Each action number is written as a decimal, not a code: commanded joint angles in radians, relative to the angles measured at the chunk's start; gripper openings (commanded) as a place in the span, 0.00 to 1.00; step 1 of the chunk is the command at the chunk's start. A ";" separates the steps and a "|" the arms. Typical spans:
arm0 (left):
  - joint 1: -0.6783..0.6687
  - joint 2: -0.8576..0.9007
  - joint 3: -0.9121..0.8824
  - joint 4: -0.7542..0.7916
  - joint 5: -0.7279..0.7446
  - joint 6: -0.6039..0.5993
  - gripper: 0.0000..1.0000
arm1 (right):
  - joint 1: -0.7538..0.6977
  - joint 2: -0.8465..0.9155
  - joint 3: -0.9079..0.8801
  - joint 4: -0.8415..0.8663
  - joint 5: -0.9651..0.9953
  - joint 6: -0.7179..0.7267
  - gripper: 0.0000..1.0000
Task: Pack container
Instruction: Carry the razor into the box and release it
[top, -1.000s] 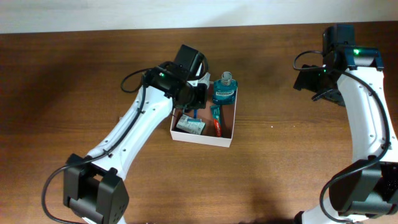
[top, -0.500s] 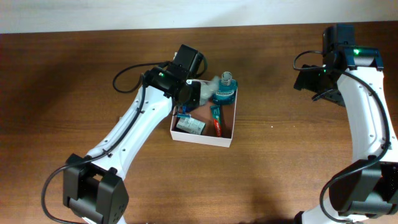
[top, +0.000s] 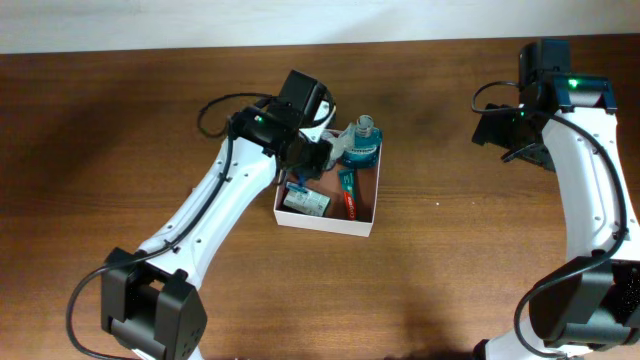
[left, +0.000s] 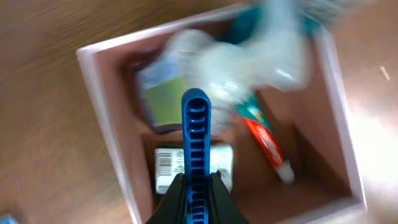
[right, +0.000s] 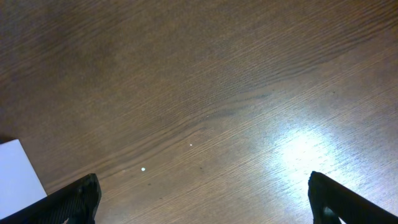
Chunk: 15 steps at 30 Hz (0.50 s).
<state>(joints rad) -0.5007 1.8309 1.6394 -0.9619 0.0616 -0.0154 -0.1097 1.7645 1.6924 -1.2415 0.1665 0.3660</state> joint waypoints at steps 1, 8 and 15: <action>0.006 -0.025 0.029 -0.022 0.127 0.348 0.00 | -0.002 -0.008 0.013 0.000 0.002 0.002 0.99; 0.006 -0.025 0.029 -0.071 0.145 0.535 0.00 | -0.002 -0.008 0.013 0.000 0.002 0.002 0.99; 0.005 -0.004 0.028 -0.052 0.257 0.669 0.00 | -0.002 -0.008 0.013 0.000 0.002 0.002 0.99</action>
<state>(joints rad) -0.5007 1.8309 1.6421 -1.0237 0.2630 0.5591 -0.1101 1.7645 1.6924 -1.2419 0.1661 0.3656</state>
